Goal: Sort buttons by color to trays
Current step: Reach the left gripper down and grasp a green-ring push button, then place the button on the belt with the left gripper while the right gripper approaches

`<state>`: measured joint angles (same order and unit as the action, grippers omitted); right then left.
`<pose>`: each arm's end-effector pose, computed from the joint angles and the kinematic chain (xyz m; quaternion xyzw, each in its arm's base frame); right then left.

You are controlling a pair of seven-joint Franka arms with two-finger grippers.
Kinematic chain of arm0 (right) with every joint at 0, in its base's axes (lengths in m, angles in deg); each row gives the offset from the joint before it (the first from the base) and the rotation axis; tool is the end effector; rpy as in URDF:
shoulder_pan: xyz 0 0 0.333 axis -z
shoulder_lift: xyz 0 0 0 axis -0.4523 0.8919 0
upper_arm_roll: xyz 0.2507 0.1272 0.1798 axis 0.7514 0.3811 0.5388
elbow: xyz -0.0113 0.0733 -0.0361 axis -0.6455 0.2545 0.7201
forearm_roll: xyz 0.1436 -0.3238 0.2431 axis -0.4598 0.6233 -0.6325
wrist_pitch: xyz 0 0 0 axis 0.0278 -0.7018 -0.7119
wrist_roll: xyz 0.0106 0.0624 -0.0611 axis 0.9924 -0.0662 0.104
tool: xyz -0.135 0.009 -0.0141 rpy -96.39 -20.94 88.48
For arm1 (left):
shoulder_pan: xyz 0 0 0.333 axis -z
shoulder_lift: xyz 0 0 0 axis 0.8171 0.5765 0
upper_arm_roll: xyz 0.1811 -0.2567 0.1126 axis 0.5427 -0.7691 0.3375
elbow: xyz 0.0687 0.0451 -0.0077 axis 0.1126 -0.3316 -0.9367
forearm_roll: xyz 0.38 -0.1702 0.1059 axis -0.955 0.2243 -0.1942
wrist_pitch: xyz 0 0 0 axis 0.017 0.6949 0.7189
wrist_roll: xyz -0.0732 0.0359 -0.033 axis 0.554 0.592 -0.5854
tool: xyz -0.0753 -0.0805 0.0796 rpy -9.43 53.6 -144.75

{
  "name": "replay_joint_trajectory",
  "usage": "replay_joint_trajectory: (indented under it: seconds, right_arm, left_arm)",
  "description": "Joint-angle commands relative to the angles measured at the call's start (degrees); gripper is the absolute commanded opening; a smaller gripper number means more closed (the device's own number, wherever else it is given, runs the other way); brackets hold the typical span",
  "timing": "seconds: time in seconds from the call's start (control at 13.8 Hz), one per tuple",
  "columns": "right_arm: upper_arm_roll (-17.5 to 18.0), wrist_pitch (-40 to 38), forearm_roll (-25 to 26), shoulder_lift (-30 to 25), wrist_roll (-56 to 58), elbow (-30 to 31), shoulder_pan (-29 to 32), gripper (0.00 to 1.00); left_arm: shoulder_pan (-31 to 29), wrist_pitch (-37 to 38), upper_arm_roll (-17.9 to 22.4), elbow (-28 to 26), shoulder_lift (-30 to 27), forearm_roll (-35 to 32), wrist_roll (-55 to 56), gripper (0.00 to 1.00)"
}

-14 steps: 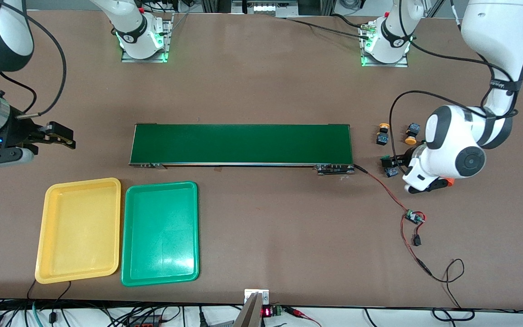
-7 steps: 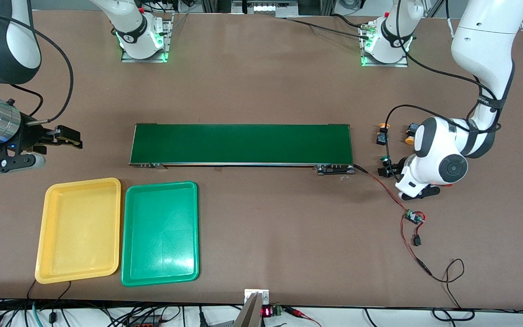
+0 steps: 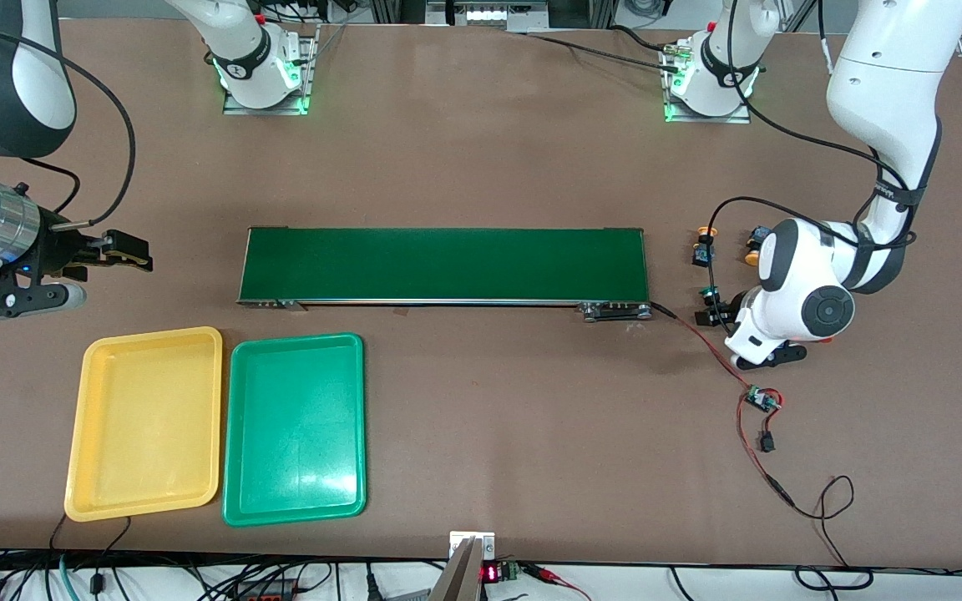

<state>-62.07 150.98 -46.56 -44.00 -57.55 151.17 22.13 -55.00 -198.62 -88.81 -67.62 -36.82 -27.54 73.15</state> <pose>0.6601 0.0235 0.4931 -0.9955 -0.0787 0.0513 0.0110 0.6211 -0.0454 0.1302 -0.9836 -0.1060 0.1451 0.0178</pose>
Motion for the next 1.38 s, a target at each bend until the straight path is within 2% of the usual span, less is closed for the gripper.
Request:
replay_joint_trajectory:
  seconds: [0.0,0.14,0.22,0.29,0.51,0.72,1.01,1.16,1.3]
  right_arm:
    - [0.1,-0.6,0.5,-0.1,0.7,0.1,0.3,1.0]
    - [0.1,-0.6,0.5,-0.1,0.7,0.1,0.3,1.0]
    - [0.1,-0.6,0.6,-0.1,0.7,0.1,0.4,1.0]
    - [0.1,-0.6,0.5,-0.1,0.8,0.2,0.7,1.0]
    - [0.1,-1.4,0.6,-0.1,0.7,0.1,0.8,1.0]
    - [0.1,-1.5,0.5,-0.1,0.7,0.1,1.0,1.0]
    - [0.1,-1.6,0.7,-0.1,0.7,0.1,1.4,1.0]
    - [0.0,-3.1,0.8,-0.1,0.7,0.2,1.9,1.0]
    - [0.1,-3.6,0.7,-0.4,1.1,1.0,2.4,1.0]
  left_arm:
    - [-0.1,-1.8,0.1,-1.6,-0.4,-1.1,1.8,0.67]
    - [-0.1,-1.8,0.1,-1.7,-0.6,-1.2,2.9,0.41]
    - [-0.1,-1.6,0.1,-1.7,-1.1,-1.3,2.9,0.22]
    - [-0.1,-1.3,0.0,-1.7,-2.2,-1.3,2.1,0.11]
    - [0.4,0.5,-1.1,-3.2,-8.4,-1.5,1.4,0.07]
    - [2.4,3.5,-5.7,-3.6,-14.1,-1.3,0.3,0.07]
    - [8.8,4.7,-12.9,-3.8,-14.7,-0.7,0.6,0.07]
    - [9.2,3.4,-16.7,-6.3,-14.2,-0.7,0.3,0.06]
    - [9.4,1.5,-17.3,-7.9,-13.9,-0.7,0.2,0.06]
